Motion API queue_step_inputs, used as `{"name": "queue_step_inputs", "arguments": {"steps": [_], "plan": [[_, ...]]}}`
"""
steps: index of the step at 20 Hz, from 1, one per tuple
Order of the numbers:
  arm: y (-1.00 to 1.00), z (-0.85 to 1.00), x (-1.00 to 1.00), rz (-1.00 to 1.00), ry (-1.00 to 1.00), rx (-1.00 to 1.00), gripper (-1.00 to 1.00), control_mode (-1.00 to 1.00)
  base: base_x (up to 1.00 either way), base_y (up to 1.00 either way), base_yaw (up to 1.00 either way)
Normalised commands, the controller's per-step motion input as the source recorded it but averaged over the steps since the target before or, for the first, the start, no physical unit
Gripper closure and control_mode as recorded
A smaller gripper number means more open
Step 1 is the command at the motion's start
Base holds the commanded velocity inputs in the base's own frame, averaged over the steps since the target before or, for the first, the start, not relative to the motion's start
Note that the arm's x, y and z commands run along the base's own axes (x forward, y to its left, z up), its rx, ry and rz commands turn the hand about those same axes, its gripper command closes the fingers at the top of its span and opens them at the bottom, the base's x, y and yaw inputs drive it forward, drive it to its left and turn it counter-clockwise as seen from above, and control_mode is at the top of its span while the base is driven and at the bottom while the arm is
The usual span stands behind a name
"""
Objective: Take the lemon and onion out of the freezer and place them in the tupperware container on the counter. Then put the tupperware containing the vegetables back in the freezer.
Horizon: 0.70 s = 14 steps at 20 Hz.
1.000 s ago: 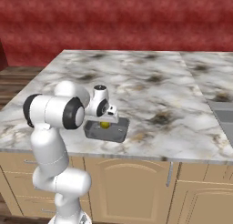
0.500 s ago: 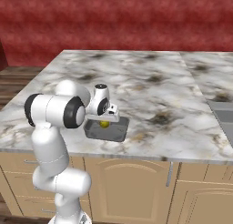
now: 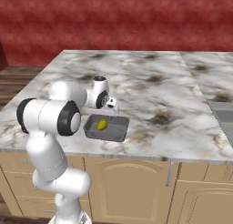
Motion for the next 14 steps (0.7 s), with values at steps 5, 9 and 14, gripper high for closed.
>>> {"name": "queue_step_inputs", "arguments": {"steps": [5, 9, 14], "plan": [[0.0, 1.0, -0.55, 0.0, -0.06, 0.0, -1.0, -1.0, 0.0, 0.0, 0.0], [0.0, 1.0, -0.66, 0.0, -0.07, 0.0, -1.0, -1.0, 0.0, 0.0, 0.0], [0.0, 1.0, -0.9, 0.0, -0.07, 0.0, -1.0, -1.0, 0.0, 0.0, 0.0]]}}
